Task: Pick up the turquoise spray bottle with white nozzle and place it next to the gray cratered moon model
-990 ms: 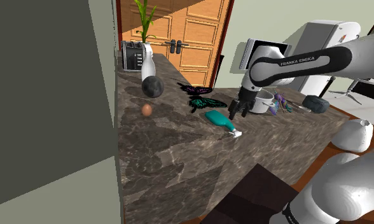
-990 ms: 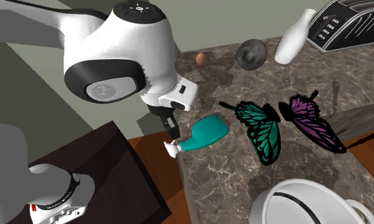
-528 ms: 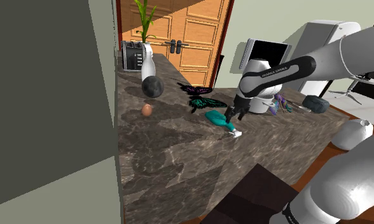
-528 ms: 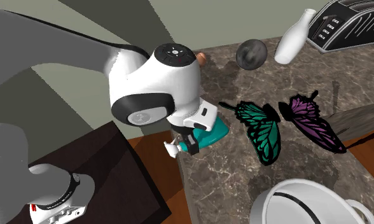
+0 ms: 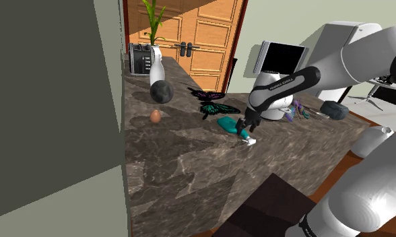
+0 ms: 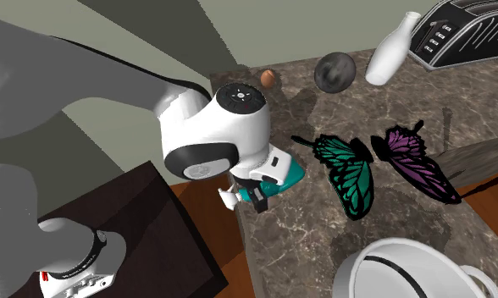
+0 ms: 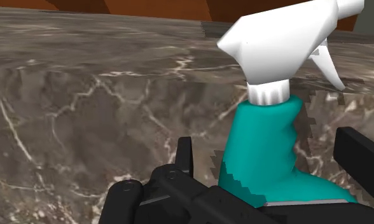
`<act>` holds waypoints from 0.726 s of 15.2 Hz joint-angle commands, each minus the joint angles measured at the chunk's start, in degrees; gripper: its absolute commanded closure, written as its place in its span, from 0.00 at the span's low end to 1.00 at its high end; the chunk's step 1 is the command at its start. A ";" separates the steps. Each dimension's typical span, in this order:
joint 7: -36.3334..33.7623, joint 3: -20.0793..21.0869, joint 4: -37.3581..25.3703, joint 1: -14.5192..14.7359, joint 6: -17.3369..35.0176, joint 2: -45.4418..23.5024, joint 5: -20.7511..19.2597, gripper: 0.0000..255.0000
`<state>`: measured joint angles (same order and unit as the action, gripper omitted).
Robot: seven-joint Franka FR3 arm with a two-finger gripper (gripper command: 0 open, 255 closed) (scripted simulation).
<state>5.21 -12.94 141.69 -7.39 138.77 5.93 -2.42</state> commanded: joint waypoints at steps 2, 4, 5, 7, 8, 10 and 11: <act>0.12 -0.04 0.11 0.01 0.69 -0.56 0.15 0.00; 0.12 -0.04 0.11 0.01 0.69 -0.57 0.15 0.00; 0.12 -0.04 0.11 0.01 0.69 -0.57 0.15 0.00; 0.12 -0.04 0.10 0.01 0.68 -0.56 0.15 0.00; 0.12 -0.04 0.10 0.01 0.68 -0.56 0.15 1.00; 0.12 -0.04 0.10 0.01 0.68 -0.56 0.15 1.00; 0.12 -0.04 0.10 0.01 0.68 -0.56 0.15 1.00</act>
<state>5.33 -12.98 141.79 -7.38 139.44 5.38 -2.28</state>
